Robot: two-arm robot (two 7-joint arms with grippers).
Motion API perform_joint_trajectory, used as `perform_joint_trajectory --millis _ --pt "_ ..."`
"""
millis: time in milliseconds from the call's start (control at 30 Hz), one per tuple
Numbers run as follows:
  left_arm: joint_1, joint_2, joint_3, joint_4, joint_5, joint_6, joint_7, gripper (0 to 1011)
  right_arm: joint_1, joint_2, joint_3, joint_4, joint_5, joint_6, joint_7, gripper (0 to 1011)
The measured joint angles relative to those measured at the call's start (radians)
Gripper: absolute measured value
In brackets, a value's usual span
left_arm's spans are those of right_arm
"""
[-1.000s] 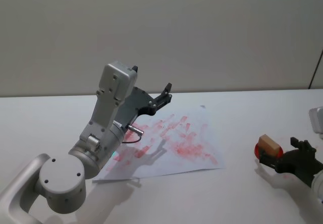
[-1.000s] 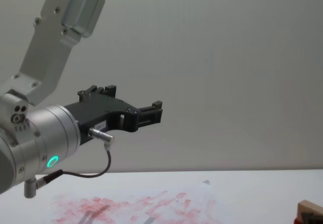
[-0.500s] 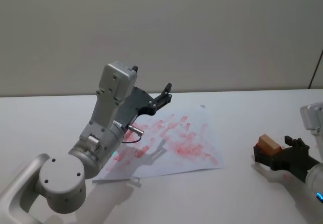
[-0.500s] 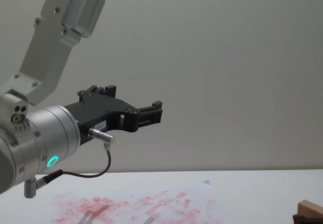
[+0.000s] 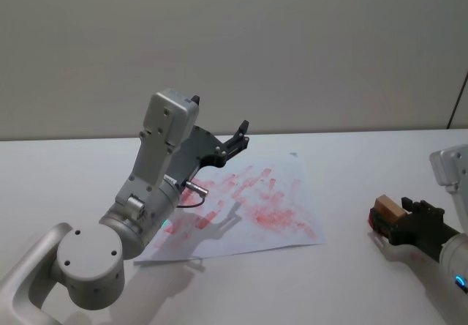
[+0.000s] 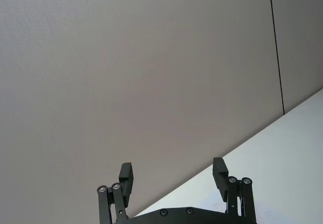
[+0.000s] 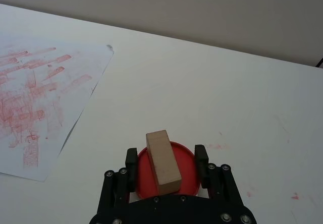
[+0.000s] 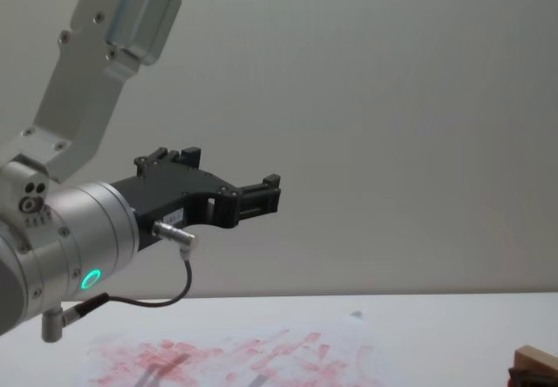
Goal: Use the one hand to pick up the stamp and affix it onto the A4 paper.
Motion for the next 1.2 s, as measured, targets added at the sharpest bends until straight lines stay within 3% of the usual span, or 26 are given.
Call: perform_joint_trajectory --millis 533,933,1200 --pt "0.000 0.000 0.000 0.000 0.000 0.000 0.000 1001 0.008 -0.003 -0.001 0.010 -0.005 0.001 0.007 217" --pt "0.000 0.000 0.000 0.000 0.000 0.000 0.000 1001 0.018 -0.007 -0.005 0.009 -0.018 -0.045 0.031 218" --pt "0.000 0.000 0.000 0.000 0.000 0.000 0.000 1001 0.048 -0.024 -0.015 0.002 -0.030 -0.116 0.082 218"
